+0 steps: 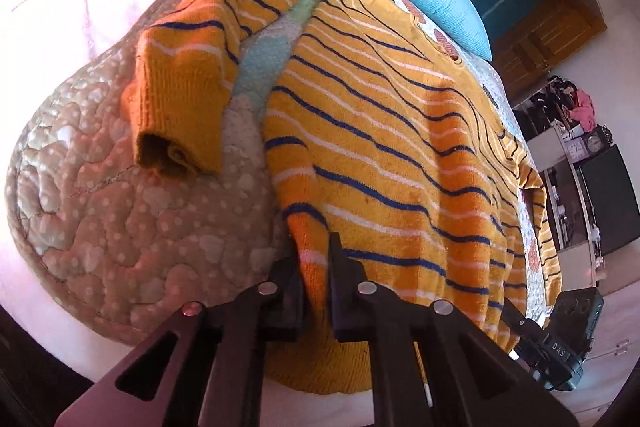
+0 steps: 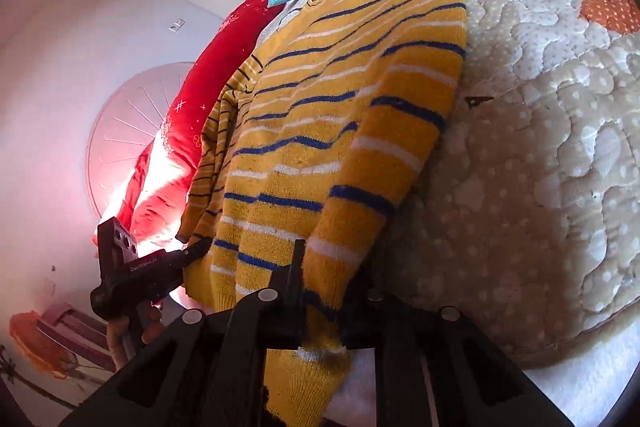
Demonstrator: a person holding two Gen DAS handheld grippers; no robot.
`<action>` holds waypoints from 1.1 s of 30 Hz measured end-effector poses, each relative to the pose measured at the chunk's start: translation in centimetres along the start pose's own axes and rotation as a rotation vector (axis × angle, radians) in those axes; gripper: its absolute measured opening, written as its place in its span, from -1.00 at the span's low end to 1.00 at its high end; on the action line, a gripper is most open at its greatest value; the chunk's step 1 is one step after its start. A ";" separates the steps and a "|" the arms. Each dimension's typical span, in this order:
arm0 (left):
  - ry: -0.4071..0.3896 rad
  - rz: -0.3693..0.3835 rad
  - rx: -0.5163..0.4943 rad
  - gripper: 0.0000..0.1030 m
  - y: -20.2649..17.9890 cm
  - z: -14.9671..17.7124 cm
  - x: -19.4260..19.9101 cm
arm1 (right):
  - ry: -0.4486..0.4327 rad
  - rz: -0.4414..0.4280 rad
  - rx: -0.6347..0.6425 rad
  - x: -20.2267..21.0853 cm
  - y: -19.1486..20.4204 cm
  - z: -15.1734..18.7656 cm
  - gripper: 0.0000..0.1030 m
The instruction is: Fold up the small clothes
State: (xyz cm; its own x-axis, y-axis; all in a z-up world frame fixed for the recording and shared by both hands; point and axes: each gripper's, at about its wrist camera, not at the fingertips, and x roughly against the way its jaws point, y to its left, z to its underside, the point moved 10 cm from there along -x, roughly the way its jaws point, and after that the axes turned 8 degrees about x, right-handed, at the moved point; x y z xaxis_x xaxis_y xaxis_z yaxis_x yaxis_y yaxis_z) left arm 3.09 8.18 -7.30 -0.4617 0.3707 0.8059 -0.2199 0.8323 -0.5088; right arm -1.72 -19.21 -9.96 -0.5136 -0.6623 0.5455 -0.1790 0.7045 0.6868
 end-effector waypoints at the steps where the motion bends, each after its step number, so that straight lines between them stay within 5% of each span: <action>1: -0.014 -0.015 -0.006 -0.84 -0.1 0.1 0.5 | -0.003 -0.014 -0.008 0.4 -0.1 -0.2 -0.78; 8: -0.081 -0.031 -0.062 -0.85 -1.5 3.8 6.2 | -0.014 -0.083 -0.002 5.1 0.7 1.7 -0.81; 14: -0.002 -0.068 -0.028 -0.85 2.0 7.7 5.4 | 0.046 -0.017 -0.031 7.2 -2.3 5.9 -0.69; 16: -0.007 -0.051 -0.011 -0.83 2.8 7.8 5.9 | -0.025 -0.013 -0.060 9.5 -3.3 4.7 -0.65; 18: -0.059 -0.050 -0.022 -0.79 2.9 7.3 7.4 | -0.140 0.035 -0.085 12.7 -4.9 2.5 -0.18; 21: -0.155 -0.078 -0.076 -0.30 2.3 6.4 10.0 | -0.308 0.130 -0.156 17.8 -8.5 -0.9 0.32; 23: -0.207 -0.079 -0.093 0.14 1.7 5.8 11.3 | -0.392 0.192 -0.219 20.8 -11.4 -2.5 0.34; 28: -0.215 -0.048 -0.102 0.20 0.3 5.3 11.6 | -0.526 0.279 -0.400 24.6 -18.1 -5.0 0.37; 33: -0.167 -0.046 -0.121 0.21 -0.7 6.1 10.1 | -0.586 0.335 -0.430 25.2 -20.2 -7.8 0.37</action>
State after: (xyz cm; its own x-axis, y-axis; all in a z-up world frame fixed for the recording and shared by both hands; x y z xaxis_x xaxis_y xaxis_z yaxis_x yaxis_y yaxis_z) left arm -6.63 8.85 -0.62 -0.5919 0.2658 0.7609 -0.1436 0.8942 -0.4240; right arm -4.45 -52.10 -6.35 -0.8612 -0.1072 0.4968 0.3410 0.6030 0.7212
